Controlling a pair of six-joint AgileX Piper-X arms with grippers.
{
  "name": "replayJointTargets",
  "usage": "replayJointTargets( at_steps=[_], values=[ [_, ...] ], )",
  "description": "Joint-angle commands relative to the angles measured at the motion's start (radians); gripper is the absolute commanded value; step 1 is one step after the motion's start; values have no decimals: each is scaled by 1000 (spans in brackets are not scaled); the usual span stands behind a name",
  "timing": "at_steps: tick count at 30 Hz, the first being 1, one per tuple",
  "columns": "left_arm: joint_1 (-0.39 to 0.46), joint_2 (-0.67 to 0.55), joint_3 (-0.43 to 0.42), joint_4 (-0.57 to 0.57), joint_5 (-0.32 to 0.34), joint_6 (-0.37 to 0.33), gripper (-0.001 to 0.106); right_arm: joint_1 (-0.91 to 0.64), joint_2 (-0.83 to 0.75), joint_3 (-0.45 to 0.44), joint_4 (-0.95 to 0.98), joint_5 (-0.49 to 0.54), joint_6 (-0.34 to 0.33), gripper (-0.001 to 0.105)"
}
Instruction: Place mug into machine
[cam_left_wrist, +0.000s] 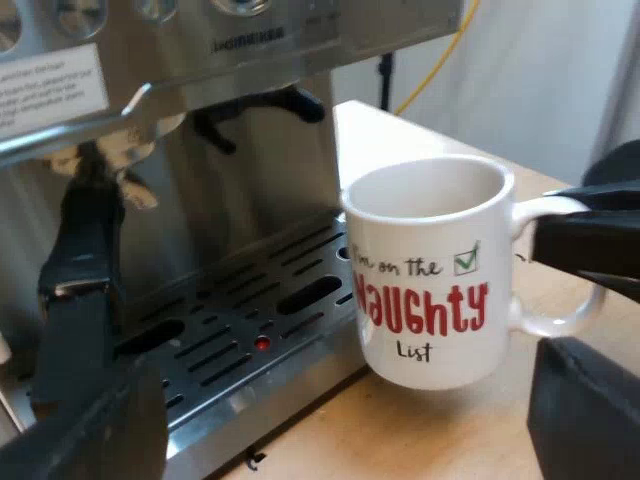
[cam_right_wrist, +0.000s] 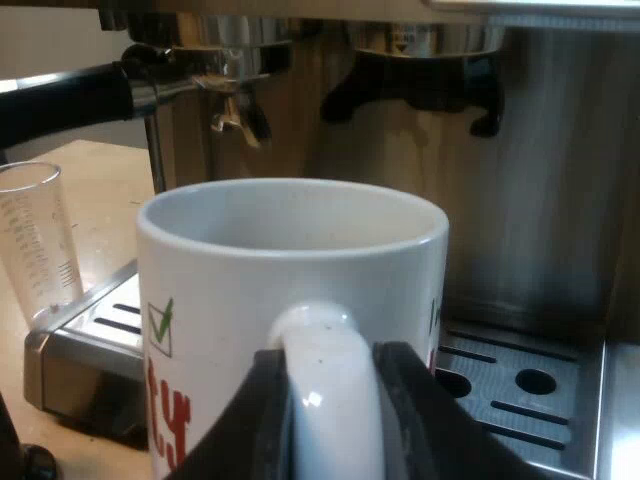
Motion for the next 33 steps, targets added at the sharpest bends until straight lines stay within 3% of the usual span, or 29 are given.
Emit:
replayJointTargets(
  at_steps=[1, 3, 6, 18, 33],
  values=[
    [41, -4, 0, -20, 166, 15, 81, -2, 23, -36, -75, 10, -10, 0],
    [106, -4, 6, -19, 176, 17, 81, -2, 55, -60, -91, 10, -28, 0],
    [131, -4, 16, -19, 201, 17, 81, -2, 91, -96, -96, 9, -32, 0],
    [127, -4, 38, -13, 282, 24, 81, -2, 244, -174, -130, 48, -32, 0],
    [127, -4, 38, -13, 282, 24, 81, -82, 379, -294, -155, 18, -32, 0]
  ],
)
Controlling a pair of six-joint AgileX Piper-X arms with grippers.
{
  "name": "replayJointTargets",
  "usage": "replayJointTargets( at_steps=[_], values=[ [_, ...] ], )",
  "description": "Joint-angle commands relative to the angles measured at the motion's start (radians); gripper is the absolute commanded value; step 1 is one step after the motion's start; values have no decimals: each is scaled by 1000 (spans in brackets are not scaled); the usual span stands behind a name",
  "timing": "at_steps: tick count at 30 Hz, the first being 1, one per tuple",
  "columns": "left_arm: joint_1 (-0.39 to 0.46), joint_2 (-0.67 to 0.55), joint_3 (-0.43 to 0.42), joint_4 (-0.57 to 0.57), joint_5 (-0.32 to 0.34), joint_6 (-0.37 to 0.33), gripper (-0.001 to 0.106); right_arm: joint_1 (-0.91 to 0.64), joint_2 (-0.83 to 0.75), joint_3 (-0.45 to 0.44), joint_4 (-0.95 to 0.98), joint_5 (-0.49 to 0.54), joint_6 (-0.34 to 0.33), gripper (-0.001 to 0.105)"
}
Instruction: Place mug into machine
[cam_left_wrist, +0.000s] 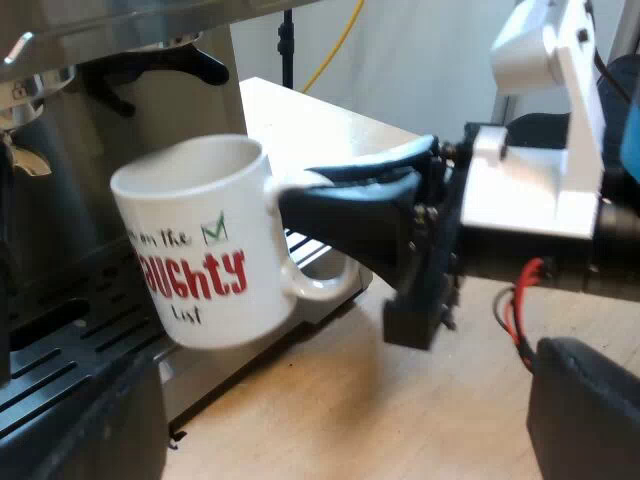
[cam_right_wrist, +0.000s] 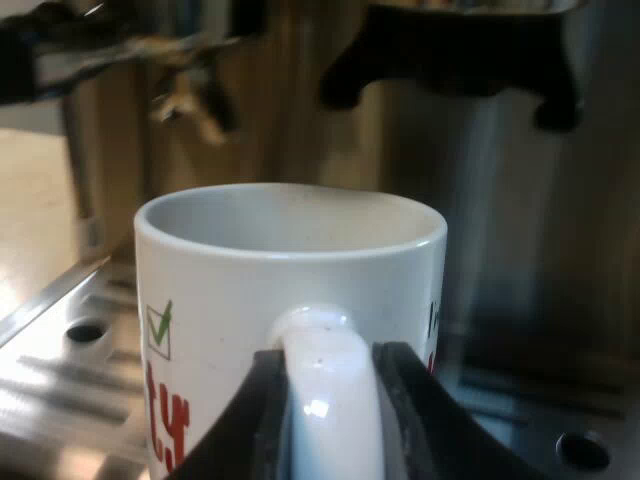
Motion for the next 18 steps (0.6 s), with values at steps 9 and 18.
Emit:
replayJointTargets(
  at_steps=[9, 18],
  values=[
    [-3, -4, -3, -11, 11, 1, 81, -9, 72, -94, -57, -37, -10, 0],
    [-3, -4, -3, -11, 11, 1, 81, -9, 140, -164, -57, -60, -10, 0]
  ],
)
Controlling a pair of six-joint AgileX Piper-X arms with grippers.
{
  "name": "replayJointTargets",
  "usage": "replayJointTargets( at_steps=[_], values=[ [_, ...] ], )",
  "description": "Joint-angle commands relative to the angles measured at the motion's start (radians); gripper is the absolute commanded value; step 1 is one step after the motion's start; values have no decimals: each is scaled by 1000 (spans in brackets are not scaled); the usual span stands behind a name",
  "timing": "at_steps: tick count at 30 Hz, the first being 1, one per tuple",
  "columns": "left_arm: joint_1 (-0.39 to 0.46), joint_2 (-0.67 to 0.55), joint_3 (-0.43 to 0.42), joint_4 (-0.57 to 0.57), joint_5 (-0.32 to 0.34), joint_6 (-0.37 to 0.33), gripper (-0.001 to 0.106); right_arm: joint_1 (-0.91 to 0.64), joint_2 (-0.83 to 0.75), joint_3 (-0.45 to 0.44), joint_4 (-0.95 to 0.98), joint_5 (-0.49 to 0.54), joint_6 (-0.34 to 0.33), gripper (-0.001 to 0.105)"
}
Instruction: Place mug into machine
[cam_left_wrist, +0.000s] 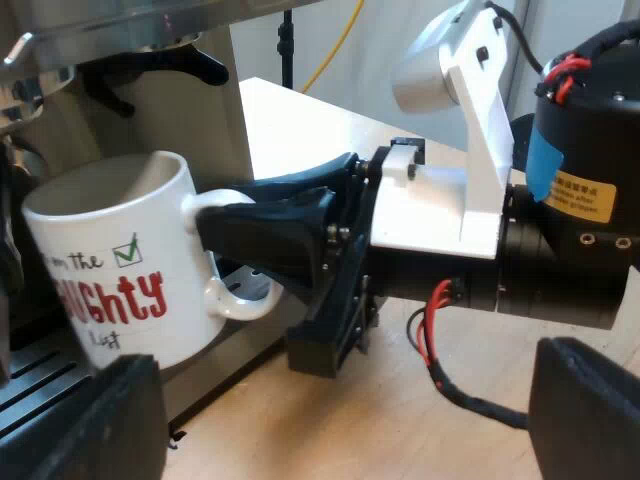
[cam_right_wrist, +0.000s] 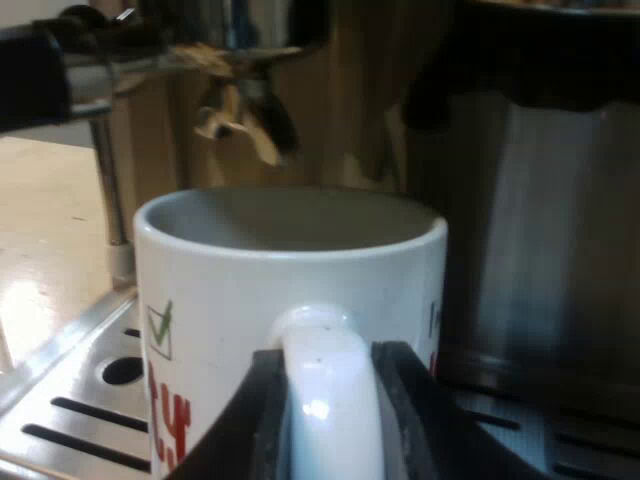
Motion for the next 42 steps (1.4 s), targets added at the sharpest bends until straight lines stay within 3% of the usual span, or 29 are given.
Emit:
replayJointTargets(
  at_steps=[1, 27, 33, 42],
  values=[
    [-3, -4, -3, -11, 11, 1, 81, -2, 5, -35, -51, -11, -10, 0],
    [-3, -4, -3, -3, 11, 1, 81, -2, 183, -161, -7, 7, -1, 0],
    [-3, -4, -3, -3, 11, 1, 81, -23, 183, -163, -3, 55, -1, 0],
    [-3, -4, -3, -3, 11, 1, 81, -60, 183, -172, -3, 42, -1, 0]
  ],
)
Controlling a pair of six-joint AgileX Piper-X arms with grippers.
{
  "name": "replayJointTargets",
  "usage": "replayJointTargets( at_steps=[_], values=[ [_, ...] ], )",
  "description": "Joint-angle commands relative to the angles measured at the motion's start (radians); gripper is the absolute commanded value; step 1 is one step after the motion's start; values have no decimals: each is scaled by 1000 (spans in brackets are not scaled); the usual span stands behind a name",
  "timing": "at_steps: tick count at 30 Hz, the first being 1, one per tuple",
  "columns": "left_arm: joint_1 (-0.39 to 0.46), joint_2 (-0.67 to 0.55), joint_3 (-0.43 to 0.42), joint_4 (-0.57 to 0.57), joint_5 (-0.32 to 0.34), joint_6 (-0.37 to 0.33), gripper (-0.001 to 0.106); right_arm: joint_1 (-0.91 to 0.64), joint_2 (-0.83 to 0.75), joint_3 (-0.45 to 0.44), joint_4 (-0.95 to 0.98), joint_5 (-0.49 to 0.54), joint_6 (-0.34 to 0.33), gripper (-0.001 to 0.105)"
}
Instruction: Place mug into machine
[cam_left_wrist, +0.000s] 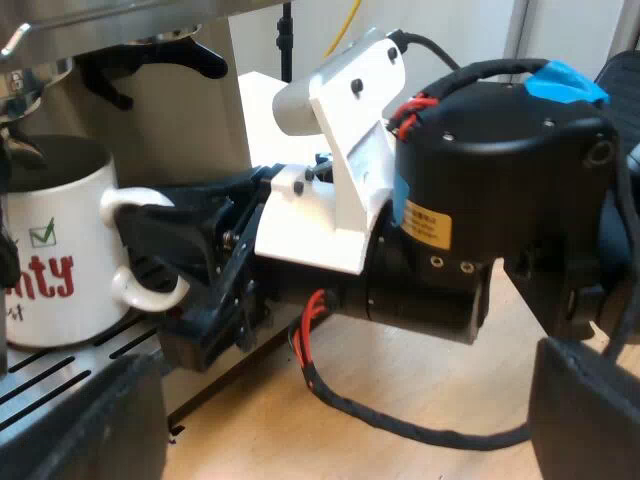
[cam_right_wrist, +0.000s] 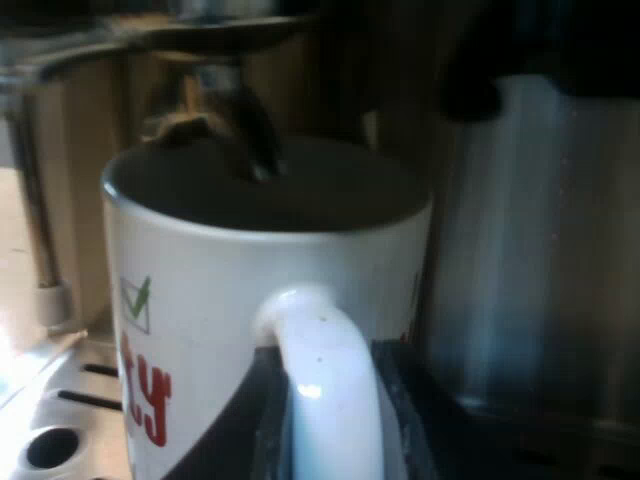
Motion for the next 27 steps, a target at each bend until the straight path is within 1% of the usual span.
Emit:
replayJointTargets(
  at_steps=[1, 8, 17, 19, 23, 24, 27],
  values=[
    [-3, -4, -3, -10, 11, 1, 81, -5, 2, -12, 24, 9, -7, 0],
    [-3, -4, -3, -10, 11, 1, 81, -5, 2, -11, 27, -62, -7, 0],
    [-3, -4, -3, -10, 11, 1, 81, -5, 2, -11, 27, -62, -7, 0],
    [-3, -4, -3, -10, 11, 1, 81, -5, 2, -11, 27, -62, 2, 0],
    [-3, -4, -3, -10, 11, 1, 81, -5, 2, -11, 27, -82, 1, 1],
    [-3, -4, -3, -10, 11, 1, 81, -5, 2, -11, 27, -82, 1, 2],
    [-3, -4, -3, -10, 11, 1, 81, -5, 2, -11, 25, -85, 1, 20]
  ],
)
